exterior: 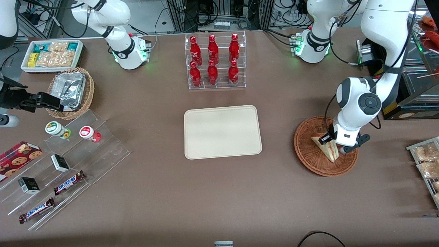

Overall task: Place sandwich from basket to tray
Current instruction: 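Lift the sandwich and carry it over the cream tray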

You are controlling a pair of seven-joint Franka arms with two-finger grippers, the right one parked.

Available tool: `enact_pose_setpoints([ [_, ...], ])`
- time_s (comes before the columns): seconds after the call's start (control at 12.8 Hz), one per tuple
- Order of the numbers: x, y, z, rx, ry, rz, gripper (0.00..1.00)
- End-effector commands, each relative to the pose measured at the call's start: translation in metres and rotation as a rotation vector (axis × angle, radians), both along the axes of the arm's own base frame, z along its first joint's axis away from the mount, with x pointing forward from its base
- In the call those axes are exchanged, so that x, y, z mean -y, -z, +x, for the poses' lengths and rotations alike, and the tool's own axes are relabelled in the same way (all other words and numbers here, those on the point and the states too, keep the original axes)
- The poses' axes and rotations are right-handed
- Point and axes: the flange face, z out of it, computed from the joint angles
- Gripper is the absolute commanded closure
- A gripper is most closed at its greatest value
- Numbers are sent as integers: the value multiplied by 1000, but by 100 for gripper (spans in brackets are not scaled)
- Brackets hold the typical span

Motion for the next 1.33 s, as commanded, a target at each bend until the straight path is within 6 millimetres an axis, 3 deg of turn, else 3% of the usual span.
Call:
enact_pose_setpoints([
  [0.0, 0, -28, 3, 47, 3, 17, 80],
  [0.23, 5, -95, 18, 24, 13, 42, 80],
  [0.39, 44, -148, 36, -21, 49, 50, 79],
  [0.55, 87, -182, 41, 16, 111, 35, 79],
  [0.7, 138, -189, 39, 33, 154, 9, 79],
  [1.02, 248, -179, 15, 19, 270, -19, 79],
  [1.25, 331, -149, 0, -12, 349, -45, 79],
])
